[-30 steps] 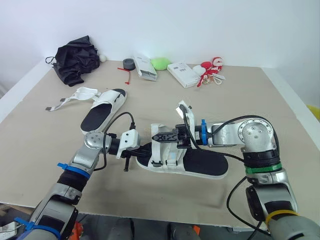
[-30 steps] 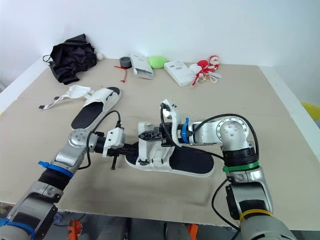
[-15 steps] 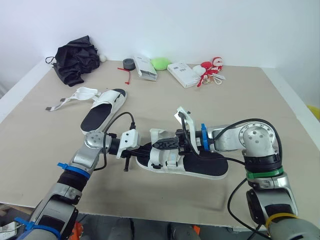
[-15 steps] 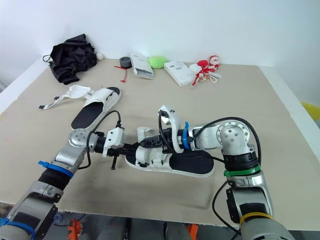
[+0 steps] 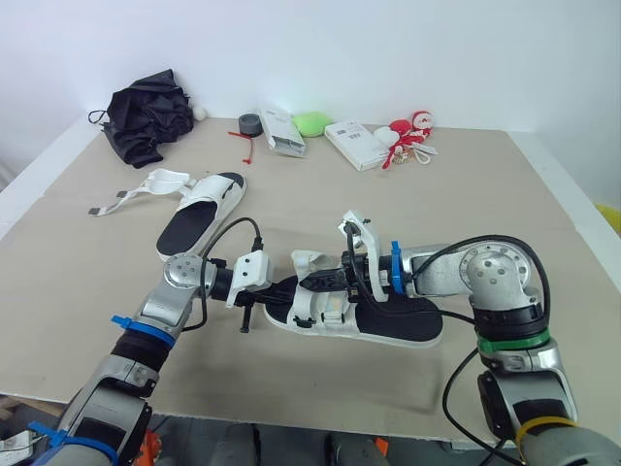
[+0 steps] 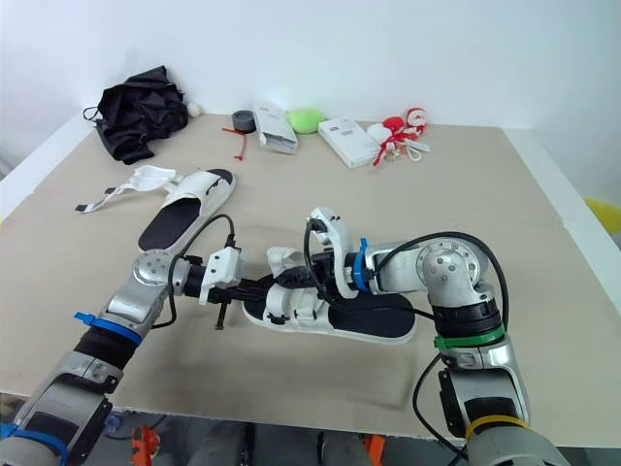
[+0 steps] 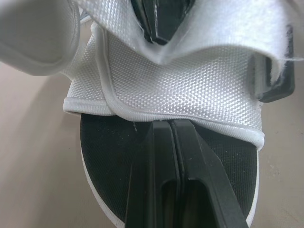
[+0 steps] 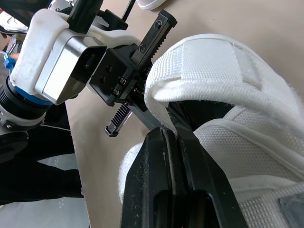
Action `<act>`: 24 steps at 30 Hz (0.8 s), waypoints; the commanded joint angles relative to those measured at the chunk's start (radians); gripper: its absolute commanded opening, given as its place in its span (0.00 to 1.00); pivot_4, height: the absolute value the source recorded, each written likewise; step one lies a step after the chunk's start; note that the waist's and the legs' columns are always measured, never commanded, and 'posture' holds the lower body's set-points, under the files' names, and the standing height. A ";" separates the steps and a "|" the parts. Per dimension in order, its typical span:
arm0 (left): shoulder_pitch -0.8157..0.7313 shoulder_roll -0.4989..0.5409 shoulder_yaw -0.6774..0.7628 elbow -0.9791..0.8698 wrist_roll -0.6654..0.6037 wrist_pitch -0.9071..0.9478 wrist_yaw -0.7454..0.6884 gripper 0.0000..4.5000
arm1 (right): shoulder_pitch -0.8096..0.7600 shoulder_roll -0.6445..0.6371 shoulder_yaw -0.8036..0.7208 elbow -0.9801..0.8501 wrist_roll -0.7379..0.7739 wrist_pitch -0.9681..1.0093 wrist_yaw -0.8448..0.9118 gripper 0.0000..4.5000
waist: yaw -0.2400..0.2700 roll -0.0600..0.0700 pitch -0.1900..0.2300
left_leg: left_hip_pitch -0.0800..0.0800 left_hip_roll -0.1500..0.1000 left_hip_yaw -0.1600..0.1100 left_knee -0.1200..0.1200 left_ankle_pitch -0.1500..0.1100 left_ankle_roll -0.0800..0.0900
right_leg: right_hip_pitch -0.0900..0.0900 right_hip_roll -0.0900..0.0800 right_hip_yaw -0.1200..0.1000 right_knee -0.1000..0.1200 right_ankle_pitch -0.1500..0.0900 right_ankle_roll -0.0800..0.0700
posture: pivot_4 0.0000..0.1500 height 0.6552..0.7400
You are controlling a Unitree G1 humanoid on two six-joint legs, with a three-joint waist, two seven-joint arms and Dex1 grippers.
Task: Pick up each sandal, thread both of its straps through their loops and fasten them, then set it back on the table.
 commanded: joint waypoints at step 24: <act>0.057 0.017 -0.073 0.052 0.077 0.053 -0.007 0.00 | 0.110 -0.103 0.133 -0.202 -0.264 -0.220 0.302 0.03 | 0.000 0.000 0.000 | 0.000 0.000 0.000 0.000 0.000 0.000 | 0.000 0.000 0.000 0.000 0.000 0.001 | 1.00 0.98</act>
